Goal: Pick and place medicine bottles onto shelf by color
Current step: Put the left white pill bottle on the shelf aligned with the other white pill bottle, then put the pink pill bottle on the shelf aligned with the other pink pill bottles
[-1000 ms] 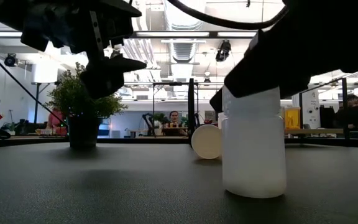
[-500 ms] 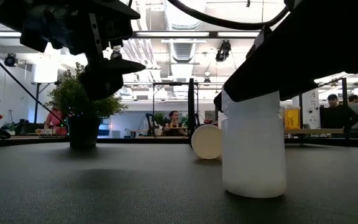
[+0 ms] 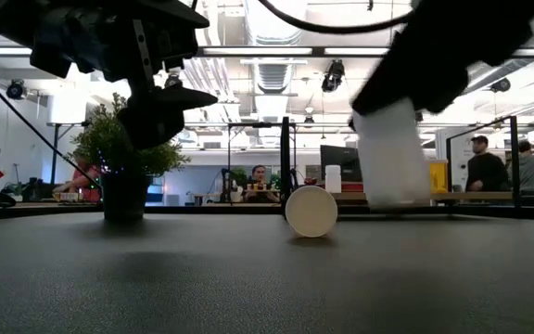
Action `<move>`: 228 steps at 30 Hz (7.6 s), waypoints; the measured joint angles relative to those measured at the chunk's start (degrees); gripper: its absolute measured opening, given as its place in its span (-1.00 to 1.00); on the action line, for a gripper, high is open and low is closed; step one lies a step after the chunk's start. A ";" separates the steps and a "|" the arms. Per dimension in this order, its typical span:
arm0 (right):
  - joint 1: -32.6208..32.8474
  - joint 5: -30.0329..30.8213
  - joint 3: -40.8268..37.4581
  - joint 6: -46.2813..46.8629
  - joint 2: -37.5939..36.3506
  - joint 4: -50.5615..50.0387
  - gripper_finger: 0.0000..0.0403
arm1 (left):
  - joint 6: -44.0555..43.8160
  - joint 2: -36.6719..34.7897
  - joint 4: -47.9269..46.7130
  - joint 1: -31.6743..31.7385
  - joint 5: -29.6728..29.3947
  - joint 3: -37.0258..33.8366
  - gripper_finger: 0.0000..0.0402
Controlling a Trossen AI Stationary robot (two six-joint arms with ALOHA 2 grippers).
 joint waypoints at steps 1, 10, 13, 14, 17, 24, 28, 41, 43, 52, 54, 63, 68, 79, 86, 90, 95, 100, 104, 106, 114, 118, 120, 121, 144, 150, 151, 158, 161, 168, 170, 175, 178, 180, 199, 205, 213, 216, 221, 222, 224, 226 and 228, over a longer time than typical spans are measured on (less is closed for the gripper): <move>-0.60 0.81 0.07 0.97 -1.34 -2.16 -0.31 | 0.00 0.00 0.00 0.00 0.00 0.04 0.35; -7.52 19.60 -0.62 28.77 -11.48 -26.94 -0.30 | 0.17 0.00 -0.01 0.37 0.00 0.07 0.35; -9.91 25.50 -0.81 40.39 -12.65 -32.06 -0.31 | 2.23 0.00 -0.02 1.04 0.03 0.07 0.35; -10.93 26.16 -0.88 42.49 -12.65 -33.09 -0.31 | 3.06 0.00 0.02 1.38 0.02 0.08 0.35; -14.94 26.28 -0.98 43.61 -11.75 -32.96 -0.32 | 4.64 0.00 0.43 3.15 0.02 0.26 0.35; -24.73 26.26 -1.06 41.05 -10.88 -33.24 -0.32 | 4.52 -0.07 0.43 10.36 0.02 1.01 0.35; -29.10 25.87 -1.06 37.42 -11.44 -33.10 -0.32 | 4.46 -0.09 0.44 15.34 0.02 1.75 0.35; -41.86 22.77 -1.41 30.86 -11.06 -32.39 -0.32 | 4.20 -0.24 0.46 29.00 0.32 3.32 0.35; -43.32 22.78 -1.41 30.45 -11.06 -31.93 -0.32 | 4.20 -0.26 0.49 29.92 0.37 3.35 0.35; -48.49 20.77 -1.78 25.01 -11.04 -22.39 -0.32 | 6.98 -0.26 0.44 31.80 3.61 3.35 0.35; -49.80 20.67 -1.78 25.03 -11.04 -21.42 -0.32 | 7.15 -0.26 0.44 32.33 5.18 3.35 0.35; -51.63 18.13 -1.85 25.53 -8.03 -18.08 -0.32 | 7.17 -0.31 0.46 36.00 10.98 3.35 0.35; -51.66 18.00 -1.27 25.87 -4.88 -17.87 -0.32 | 7.18 -0.31 0.42 37.33 13.10 3.36 0.35; -52.48 18.30 0.00 24.26 -3.52 -17.27 -0.32 | 7.19 -0.31 0.42 37.86 14.08 3.37 0.35; -52.66 18.72 -0.08 24.18 -2.53 -16.81 -0.24 | 7.15 -0.31 0.42 37.86 14.28 3.39 0.35; -52.80 18.61 -0.01 24.20 -2.45 -16.75 -0.24 | 7.13 -0.31 0.42 37.84 14.32 3.39 0.35; -53.04 18.21 -0.04 20.78 -2.38 -13.95 -0.23 | 7.10 -0.31 0.42 37.83 14.32 3.41 0.35; -53.20 18.28 -0.04 19.73 -2.38 -12.93 -0.19 | 7.08 -0.31 0.42 37.83 14.34 3.41 0.35; -53.44 18.32 -0.10 19.06 -2.38 -12.93 -0.15 | 7.06 -0.31 0.40 37.83 14.34 3.41 0.35; -53.56 18.46 -0.10 17.92 -2.38 -12.93 -0.12 | 7.06 -0.31 0.41 37.83 14.36 3.41 0.35; -53.91 18.54 1.62 13.91 -2.38 -13.37 0.00 | 7.04 -0.31 0.42 37.83 14.36 3.41 0.35; -53.89 18.53 4.73 10.62 -2.62 -16.74 0.06 | 6.99 -0.31 0.41 37.83 14.54 3.41 0.35; -53.89 18.54 7.28 10.08 -3.01 -21.20 0.07 | 6.97 -0.31 0.40 37.83 15.30 3.41 0.35; -53.89 18.68 8.72 10.01 -3.14 -23.86 0.08 | 6.97 -0.31 0.42 37.83 15.56 3.41 0.35; -36.28 4.67 27.22 16.86 -14.52 -62.17 -0.06 | 7.13 -0.31 0.40 37.79 18.12 3.41 0.35; -26.06 -3.30 27.18 29.89 -16.02 -67.16 -0.06 | 7.15 -0.31 0.41 37.75 22.19 3.41 0.35; -24.44 -5.03 27.18 33.35 -16.02 -68.31 -0.06 | 7.13 -0.31 0.40 37.75 23.07 3.41 0.35; -13.59 -17.89 26.61 50.99 -15.54 -79.79 -0.06 | 5.90 -0.31 0.40 37.75 26.08 3.41 0.35; -9.48 -18.85 25.54 57.11 -15.67 -82.69 -0.06 | 1.27 -0.31 0.40 37.75 26.09 3.41 0.35; -1.04 -18.87 23.88 70.30 -14.75 -81.09 -0.06 | -3.74 -0.31 0.38 37.69 26.08 3.41 0.35; 1.66 -19.27 23.85 73.23 -13.68 -79.99 -0.06 | -4.54 -0.31 0.40 37.68 26.08 3.41 0.35; 7.59 -22.25 23.83 80.11 -10.76 -77.93 -0.06 | -4.85 -0.31 0.40 37.68 26.08 3.41 0.35; 10.80 -22.35 23.83 76.29 -8.69 -73.92 -0.06 | -4.60 -0.31 0.41 37.68 26.07 3.41 0.35; 12.69 -22.16 23.83 70.66 -7.17 -69.19 -0.06 | -3.22 -0.28 0.40 37.68 26.08 3.41 0.35; 15.05 -25.63 23.72 12.99 4.27 -52.25 -0.06 | -1.88 -0.28 0.42 36.36 33.53 3.41 0.35; 15.00 -26.78 21.89 4.32 5.72 -52.10 -0.06 | -1.92 -0.28 0.40 34.56 33.46 3.41 0.35; 15.00 -26.93 15.86 1.88 5.75 -51.78 -0.06 | -3.43 -0.28 0.40 32.07 31.76 3.41 0.35; 15.00 -26.77 14.30 1.77 5.74 -51.65 -0.06 | -3.48 -0.28 0.40 31.31 30.49 3.41 0.35; 15.00 -26.88 11.09 1.74 5.74 -48.94 -0.06 | -3.58 -0.28 0.42 30.25 27.81 3.41 0.35; 15.00 -26.86 10.61 1.73 5.73 -48.22 -0.06 | -3.58 -0.28 0.40 30.16 27.54 3.41 0.35; 15.00 -26.77 9.76 2.22 5.73 -46.86 -0.06 | -3.58 -0.28 0.40 30.06 27.28 3.41 0.35; 14.90 -26.73 8.97 3.31 5.73 -46.31 -0.06 | -3.58 -0.28 0.40 30.08 26.87 3.41 0.35; 14.61 -26.74 8.38 3.91 5.73 -46.14 -0.09 | -3.58 -0.28 0.43 30.08 25.57 3.41 0.35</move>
